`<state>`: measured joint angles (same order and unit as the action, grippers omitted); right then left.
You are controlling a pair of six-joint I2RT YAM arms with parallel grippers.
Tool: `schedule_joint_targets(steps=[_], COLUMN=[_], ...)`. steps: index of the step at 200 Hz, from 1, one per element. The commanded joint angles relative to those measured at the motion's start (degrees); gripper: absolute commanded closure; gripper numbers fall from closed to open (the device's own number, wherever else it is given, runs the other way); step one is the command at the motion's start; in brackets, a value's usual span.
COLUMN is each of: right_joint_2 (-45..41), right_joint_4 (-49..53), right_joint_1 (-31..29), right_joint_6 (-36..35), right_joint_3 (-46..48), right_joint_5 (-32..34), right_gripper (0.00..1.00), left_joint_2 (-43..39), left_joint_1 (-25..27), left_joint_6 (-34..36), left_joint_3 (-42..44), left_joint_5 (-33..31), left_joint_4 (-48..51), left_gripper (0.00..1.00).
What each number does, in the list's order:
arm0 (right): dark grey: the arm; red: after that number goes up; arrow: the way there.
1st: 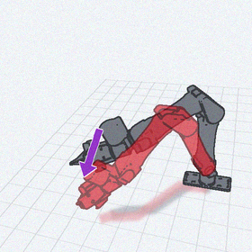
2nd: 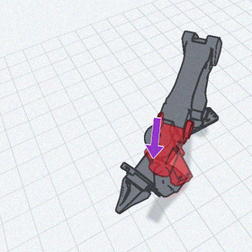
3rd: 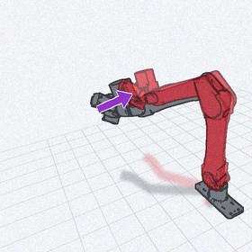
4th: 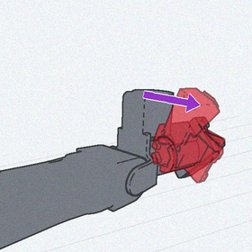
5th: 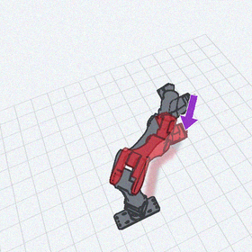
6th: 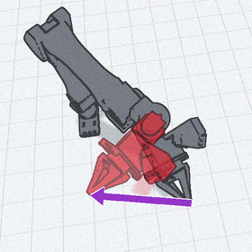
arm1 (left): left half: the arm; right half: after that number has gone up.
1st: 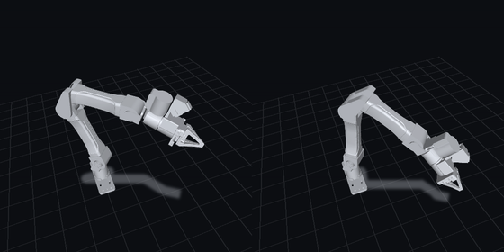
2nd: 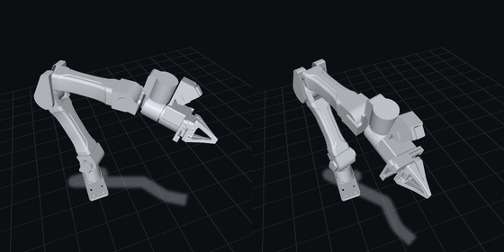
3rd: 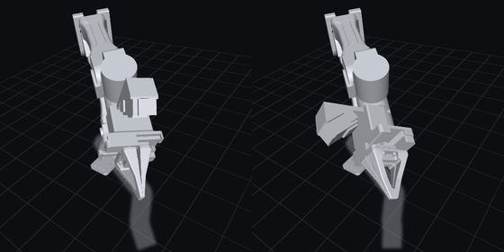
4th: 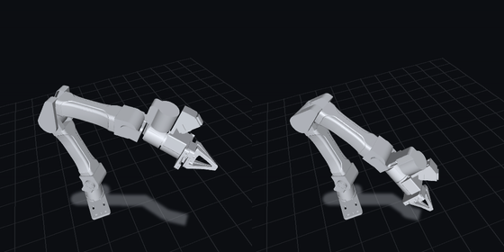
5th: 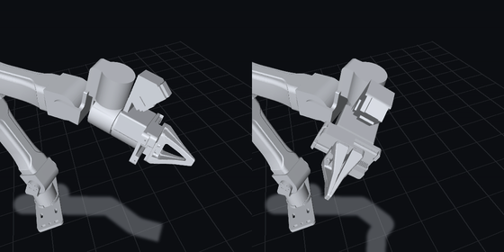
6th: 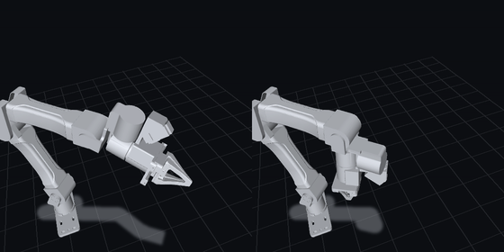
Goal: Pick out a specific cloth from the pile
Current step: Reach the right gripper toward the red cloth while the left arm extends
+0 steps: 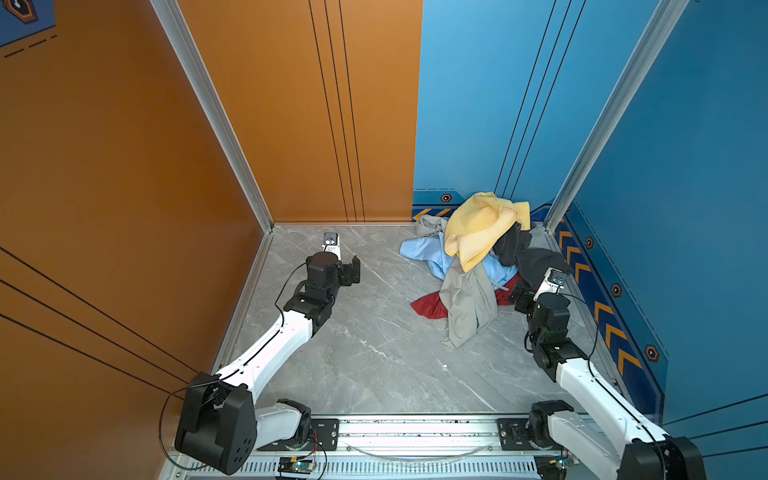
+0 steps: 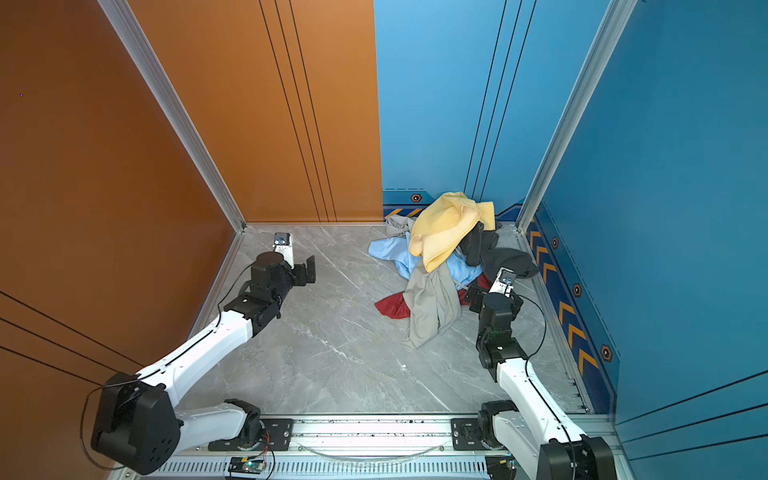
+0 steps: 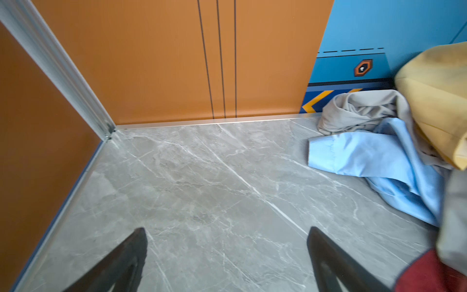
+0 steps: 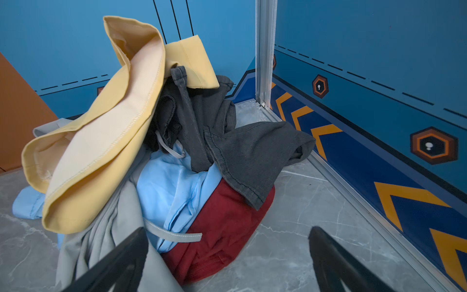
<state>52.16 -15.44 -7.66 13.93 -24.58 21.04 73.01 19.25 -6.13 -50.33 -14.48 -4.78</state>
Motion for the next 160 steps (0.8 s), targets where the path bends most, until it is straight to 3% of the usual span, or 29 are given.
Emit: schedule_joint_targets(steps=[1,42,80,105,160], right_joint_2=[-0.86,3.89,9.43,12.43,17.17], right_joint_4=[9.98,19.84,25.45,26.22,26.65], right_joint_1=[-2.95,-8.33,-9.74,-10.96,-16.47], right_joint_6=[0.76,-1.1,4.02,7.59,13.9], right_joint_3=[-4.61,-13.17,-19.03,-20.99,-22.62], right_joint_5=[1.04,0.61,-4.24,-7.62,-7.77], right_gripper=[0.01,0.02,0.04,0.08,0.14], left_joint_2=[2.77,6.78,7.48,7.63,7.36], left_joint_1=[1.41,5.03,7.82,11.09,16.25], left_joint_6=[-3.46,-1.67,1.57,5.98,12.51], left_joint_3=[-3.9,-11.46,-15.17,-16.77,-14.44], left_joint_5=[8.5,19.14,25.17,25.32,24.74], left_joint_4=[8.53,19.15,25.61,28.96,30.45], left_gripper=[0.01,0.0,0.0,0.0,0.03])
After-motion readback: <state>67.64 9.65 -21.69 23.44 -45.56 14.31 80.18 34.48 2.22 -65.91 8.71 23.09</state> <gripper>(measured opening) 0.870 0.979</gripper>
